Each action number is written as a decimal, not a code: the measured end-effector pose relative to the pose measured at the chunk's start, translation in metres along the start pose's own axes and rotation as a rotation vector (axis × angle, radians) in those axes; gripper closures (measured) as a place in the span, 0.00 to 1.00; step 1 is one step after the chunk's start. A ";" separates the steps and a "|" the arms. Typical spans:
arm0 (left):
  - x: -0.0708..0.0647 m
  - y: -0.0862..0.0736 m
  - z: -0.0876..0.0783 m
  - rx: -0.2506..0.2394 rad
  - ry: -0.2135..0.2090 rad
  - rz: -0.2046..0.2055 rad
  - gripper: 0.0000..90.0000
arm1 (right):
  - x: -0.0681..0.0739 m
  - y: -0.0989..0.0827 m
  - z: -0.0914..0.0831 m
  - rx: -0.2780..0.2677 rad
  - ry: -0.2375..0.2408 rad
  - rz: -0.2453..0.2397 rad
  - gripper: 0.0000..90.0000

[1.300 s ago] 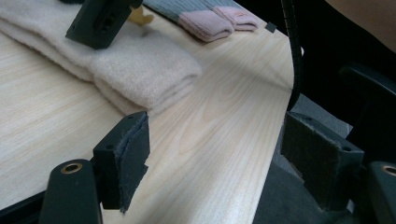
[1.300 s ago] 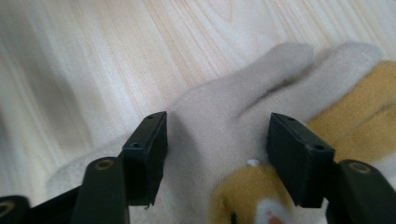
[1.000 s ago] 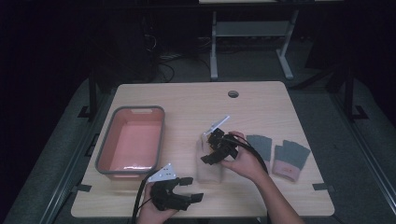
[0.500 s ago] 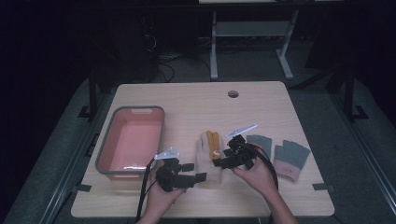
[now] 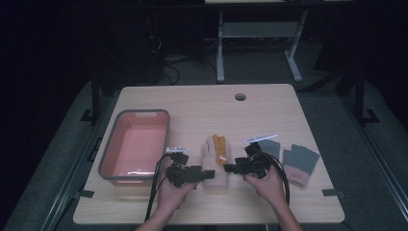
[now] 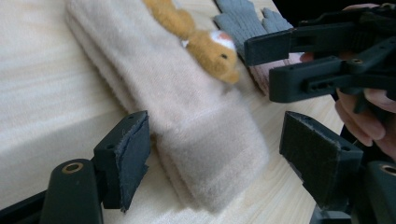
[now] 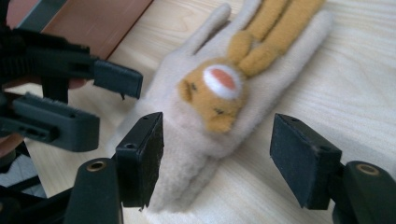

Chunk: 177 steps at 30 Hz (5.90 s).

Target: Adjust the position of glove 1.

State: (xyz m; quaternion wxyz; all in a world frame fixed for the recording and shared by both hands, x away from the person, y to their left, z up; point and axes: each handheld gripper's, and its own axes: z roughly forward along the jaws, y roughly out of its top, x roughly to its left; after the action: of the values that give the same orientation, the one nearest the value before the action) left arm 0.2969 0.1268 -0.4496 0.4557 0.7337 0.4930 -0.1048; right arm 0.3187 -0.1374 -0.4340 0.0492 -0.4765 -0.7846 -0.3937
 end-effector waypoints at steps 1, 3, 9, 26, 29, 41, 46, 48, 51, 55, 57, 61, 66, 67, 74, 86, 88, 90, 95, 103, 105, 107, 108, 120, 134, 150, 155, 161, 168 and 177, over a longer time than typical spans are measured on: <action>0.001 -0.001 0.001 0.008 -0.003 -0.004 0.28 | -0.002 0.000 0.002 0.002 0.003 0.014 0.39; 0.002 -0.003 0.003 0.014 -0.013 -0.008 0.28 | -0.006 0.000 0.005 0.000 0.014 0.039 0.41; 0.002 -0.008 0.009 0.048 -0.003 -0.008 0.29 | -0.014 0.002 0.016 0.024 0.032 0.086 0.44; 0.004 -0.009 0.016 0.109 0.047 0.023 0.55 | -0.006 -0.006 0.038 0.011 0.013 0.127 0.57; 0.004 -0.009 0.018 0.113 0.033 0.009 0.58 | -0.005 -0.008 0.038 0.006 0.009 0.135 0.60; 0.010 -0.006 0.023 0.130 -0.010 -0.021 0.71 | -0.010 -0.012 0.043 0.009 0.066 0.172 0.81; 0.011 -0.005 0.024 0.134 -0.028 -0.024 0.74 | -0.013 -0.014 0.042 0.001 0.101 0.211 0.85; 0.011 -0.004 0.024 0.137 -0.031 -0.021 0.74 | -0.015 -0.015 0.041 -0.005 0.110 0.208 0.87; 0.012 -0.004 0.024 0.137 -0.041 -0.031 0.75 | -0.017 -0.015 0.039 -0.012 0.125 0.215 0.89; 0.011 -0.003 0.023 0.141 -0.049 -0.025 0.76 | -0.018 -0.016 0.037 -0.018 0.145 0.230 0.90; 0.012 -0.002 0.022 0.143 -0.056 -0.024 0.76 | -0.018 -0.016 0.036 -0.019 0.150 0.232 0.90; 0.011 -0.002 0.022 0.140 -0.073 -0.018 0.76 | -0.018 -0.016 0.032 -0.025 0.164 0.233 0.91; 0.011 -0.001 0.019 0.134 -0.097 -0.028 0.77 | -0.015 -0.015 0.026 -0.038 0.172 0.229 0.91; 0.011 -0.001 0.019 0.134 -0.099 -0.026 0.77 | -0.015 -0.015 0.025 -0.039 0.172 0.229 0.91; 0.008 0.002 0.013 0.132 -0.107 -0.011 0.77 | -0.010 -0.012 0.020 -0.046 0.178 0.218 0.91; 0.002 0.010 0.002 0.111 -0.127 0.012 0.77 | -0.002 -0.003 0.009 -0.064 0.189 0.196 0.91; 0.000 0.012 0.000 0.108 -0.128 0.015 0.77 | -0.002 -0.001 0.008 -0.068 0.191 0.193 0.91; -0.001 0.014 -0.002 0.102 -0.131 0.023 0.77 | 0.000 0.001 0.006 -0.070 0.191 0.190 0.91; -0.005 0.019 -0.009 0.092 -0.145 0.025 0.77 | 0.003 0.006 0.000 -0.084 0.210 0.186 0.91; -0.010 0.027 -0.018 0.086 -0.155 0.042 0.77 | 0.009 0.015 -0.009 -0.091 0.219 0.173 0.91; -0.011 0.029 -0.020 0.085 -0.155 0.044 0.77 | 0.010 0.017 -0.010 -0.092 0.223 0.176 0.91; -0.010 0.031 -0.021 0.081 -0.159 0.044 0.77 | 0.011 0.019 -0.010 -0.094 0.224 0.171 0.91; -0.011 0.032 -0.022 0.081 -0.158 0.043 0.77 | 0.012 0.022 -0.011 -0.093 0.223 0.170 0.91; -0.013 0.046 -0.035 0.062 -0.168 0.055 0.76 | 0.019 0.037 -0.017 -0.103 0.235 0.158 0.91; -0.009 0.066 -0.053 0.052 -0.177 0.061 0.76 | 0.028 0.065 -0.019 -0.097 0.254 0.151 0.91; 0.001 0.087 -0.074 0.026 -0.173 0.043 0.76 | 0.040 0.096 -0.014 -0.089 0.258 0.124 0.91; 0.005 0.092 -0.083 0.024 -0.164 0.042 0.76 | 0.045 0.106 -0.010 -0.087 0.266 0.116 0.91; 0.006 0.097 -0.093 0.012 -0.152 0.036 0.76 | 0.052 0.117 -0.006 -0.086 0.274 0.103 0.91; 0.011 0.103 -0.106 0.002 -0.156 0.038 0.76 | 0.061 0.131 -0.003 -0.084 0.292 0.094 0.91; 0.015 0.108 -0.125 -0.011 -0.136 0.039 0.76 | 0.072 0.142 0.004 -0.088 0.304 0.076 0.91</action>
State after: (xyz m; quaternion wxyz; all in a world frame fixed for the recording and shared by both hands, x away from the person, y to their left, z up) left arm 0.3553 0.2220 -0.3271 0.4942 0.7319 0.4469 -0.1427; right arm 0.3924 -0.0502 -0.3230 0.1613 -0.4425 -0.7316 -0.4929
